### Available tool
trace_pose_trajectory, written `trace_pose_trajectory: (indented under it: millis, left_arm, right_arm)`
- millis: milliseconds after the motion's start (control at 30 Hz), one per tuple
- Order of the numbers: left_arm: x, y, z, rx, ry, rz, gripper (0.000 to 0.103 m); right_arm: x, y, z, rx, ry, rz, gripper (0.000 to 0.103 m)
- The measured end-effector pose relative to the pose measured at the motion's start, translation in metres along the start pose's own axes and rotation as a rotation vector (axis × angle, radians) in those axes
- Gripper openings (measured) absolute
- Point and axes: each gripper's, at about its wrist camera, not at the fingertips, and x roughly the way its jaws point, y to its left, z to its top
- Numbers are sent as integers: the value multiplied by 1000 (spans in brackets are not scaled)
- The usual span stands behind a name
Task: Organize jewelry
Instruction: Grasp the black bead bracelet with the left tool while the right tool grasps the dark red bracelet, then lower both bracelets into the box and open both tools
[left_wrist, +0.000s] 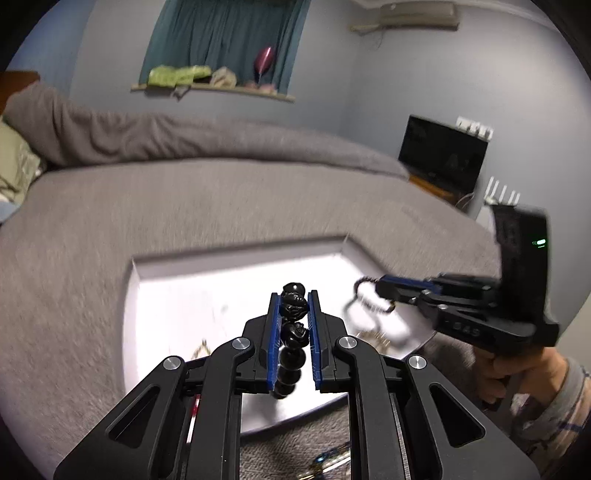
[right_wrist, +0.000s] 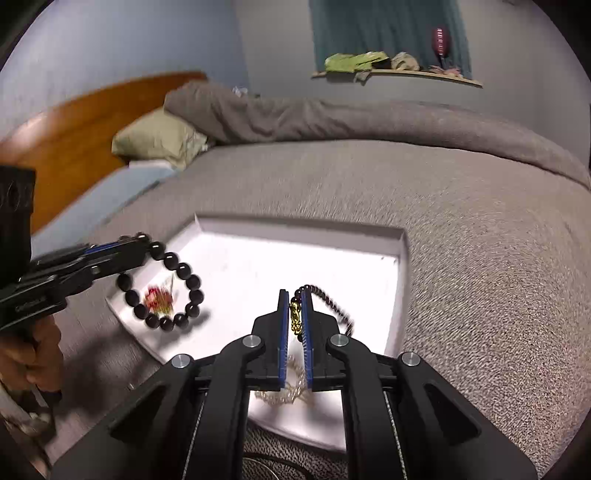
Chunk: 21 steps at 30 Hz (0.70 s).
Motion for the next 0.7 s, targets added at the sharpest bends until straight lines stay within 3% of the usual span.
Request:
trace_pose_trajectory:
  millis: [367,500,567,633,700]
  left_arm:
    - [33,10,-17,-13,138,72,15]
    - [33,12,-20,-24,141,94,38]
    - [30,11,-19,-17,132,102,44]
    - [26,10,-18,2,120,120,62]
    - [22,7,-18,20,104,127,68]
  right_arm:
    - [21,-9,-11,24,93,-31,7]
    - [20,-11,-11,34,90,-31,10]
    - [16,-11,-10,35,77,-28,24]
    - [12,-11,-10,39,62,-22,32]
    - [5,-10,-11,39,46,-23,33]
